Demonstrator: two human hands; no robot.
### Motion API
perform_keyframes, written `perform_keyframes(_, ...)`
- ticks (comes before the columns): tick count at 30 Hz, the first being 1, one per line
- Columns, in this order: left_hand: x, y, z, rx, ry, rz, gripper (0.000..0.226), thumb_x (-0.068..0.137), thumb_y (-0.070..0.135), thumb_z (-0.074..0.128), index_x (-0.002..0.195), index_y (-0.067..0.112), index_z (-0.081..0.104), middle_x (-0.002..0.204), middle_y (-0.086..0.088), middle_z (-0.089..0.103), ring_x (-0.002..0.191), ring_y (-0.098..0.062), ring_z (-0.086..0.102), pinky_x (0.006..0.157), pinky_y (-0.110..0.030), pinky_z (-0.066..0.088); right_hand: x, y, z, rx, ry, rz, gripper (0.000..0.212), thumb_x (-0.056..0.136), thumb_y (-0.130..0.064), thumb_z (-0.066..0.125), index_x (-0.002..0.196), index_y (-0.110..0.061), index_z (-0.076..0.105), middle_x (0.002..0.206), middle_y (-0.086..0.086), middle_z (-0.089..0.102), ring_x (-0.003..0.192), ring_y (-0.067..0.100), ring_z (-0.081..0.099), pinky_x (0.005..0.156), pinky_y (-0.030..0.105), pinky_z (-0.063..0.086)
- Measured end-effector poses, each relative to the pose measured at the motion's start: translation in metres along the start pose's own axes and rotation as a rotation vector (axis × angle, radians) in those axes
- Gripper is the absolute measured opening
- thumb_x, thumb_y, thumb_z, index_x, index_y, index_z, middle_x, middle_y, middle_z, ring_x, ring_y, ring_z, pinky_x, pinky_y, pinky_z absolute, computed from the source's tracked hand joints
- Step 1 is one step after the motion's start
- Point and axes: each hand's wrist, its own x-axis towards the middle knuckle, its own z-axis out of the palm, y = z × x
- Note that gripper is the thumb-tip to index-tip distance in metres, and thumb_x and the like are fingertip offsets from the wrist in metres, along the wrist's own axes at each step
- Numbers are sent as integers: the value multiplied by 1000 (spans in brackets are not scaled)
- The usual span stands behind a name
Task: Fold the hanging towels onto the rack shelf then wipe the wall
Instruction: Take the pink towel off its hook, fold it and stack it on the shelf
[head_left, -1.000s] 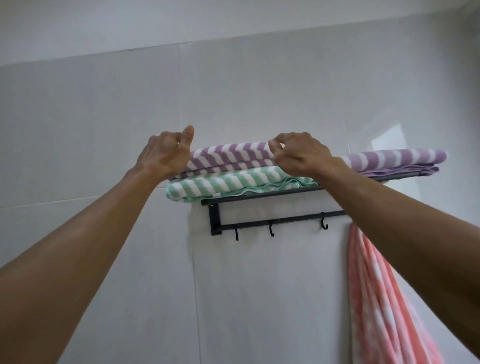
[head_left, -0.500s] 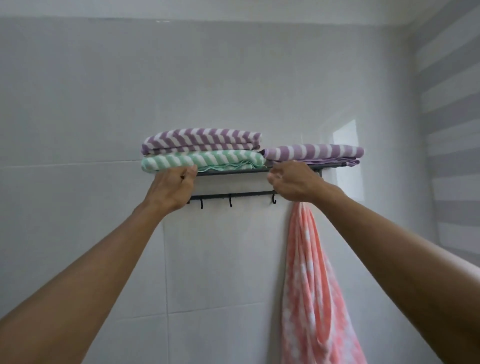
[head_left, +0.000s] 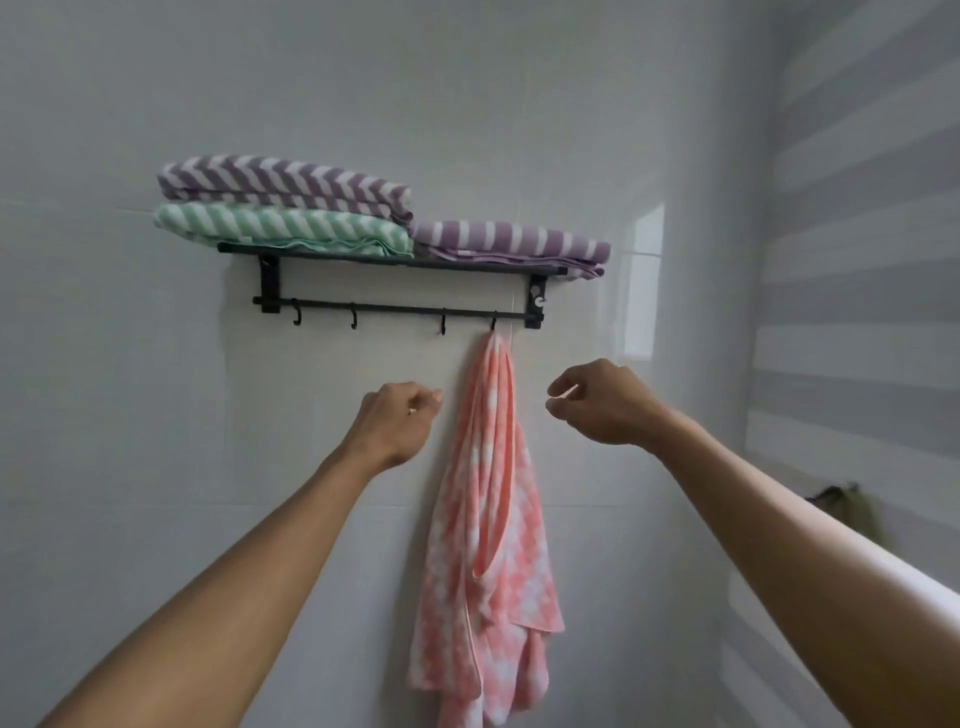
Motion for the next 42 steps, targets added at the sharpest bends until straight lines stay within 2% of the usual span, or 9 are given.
perform_keyframes(4,-32,-8,56,-4,-98,-97,22,97,35,59,103,19,74,111,3,73,110,-16,64,86,-22,41,-17,55,23,71,-106,112,27,92,-29,65,116,-18,71,92,9,74,61,27,63,53,31,56)
perform_keyframes(9,-49,-25,96,29,-142,-190,15,93,32,66,97,19,73,101,5,72,99,-15,65,81,-21,42,-15,99,61,180,-207,171,29,90,-27,62,117,-20,69,89,11,77,78,32,75,58,37,62)
perform_keyframes(13,-34,-44,119,47,-131,-240,15,91,30,69,99,19,73,101,3,72,100,-15,65,82,-20,42,4,118,91,238,-244,192,28,92,-23,61,119,-19,68,93,12,76,84,33,74,52,31,58)
perform_keyframes(24,102,-96,180,-37,-109,-249,22,91,29,70,105,12,72,102,3,67,98,-16,63,84,-26,50,137,138,147,302,-210,216,38,94,-17,60,132,-12,60,98,12,75,91,29,74,63,37,63)
perform_keyframes(28,179,-105,189,-67,-5,-221,47,92,37,67,131,12,62,129,-3,65,119,-22,62,99,-29,48,204,132,159,373,-105,219,45,95,-16,58,140,-11,52,104,15,75,92,28,73,58,31,60)
perform_keyframes(29,199,-107,192,-73,16,-203,51,92,39,66,136,12,59,135,-4,63,123,-23,60,103,-32,46,223,130,165,372,-72,208,48,96,-18,58,142,-11,50,115,15,72,96,30,71,62,31,60)
perform_keyframes(33,253,-104,205,-142,94,-148,57,96,44,58,144,15,51,140,-7,59,130,-25,54,109,-35,42,273,126,179,399,36,190,61,98,-27,60,153,-12,39,149,12,52,132,28,54,108,37,47)
perform_keyframes(38,295,-100,222,-225,113,-94,32,100,45,51,120,25,65,102,3,67,100,-21,63,81,-23,43,319,117,193,584,132,179,55,99,-44,58,147,-18,48,131,11,66,117,28,63,101,40,52)
perform_keyframes(42,314,-101,232,-380,76,-34,31,99,48,53,124,34,64,112,10,70,102,-15,65,93,-33,54,341,108,196,589,247,124,46,100,-36,57,143,-19,53,126,10,67,114,30,64,100,42,52)
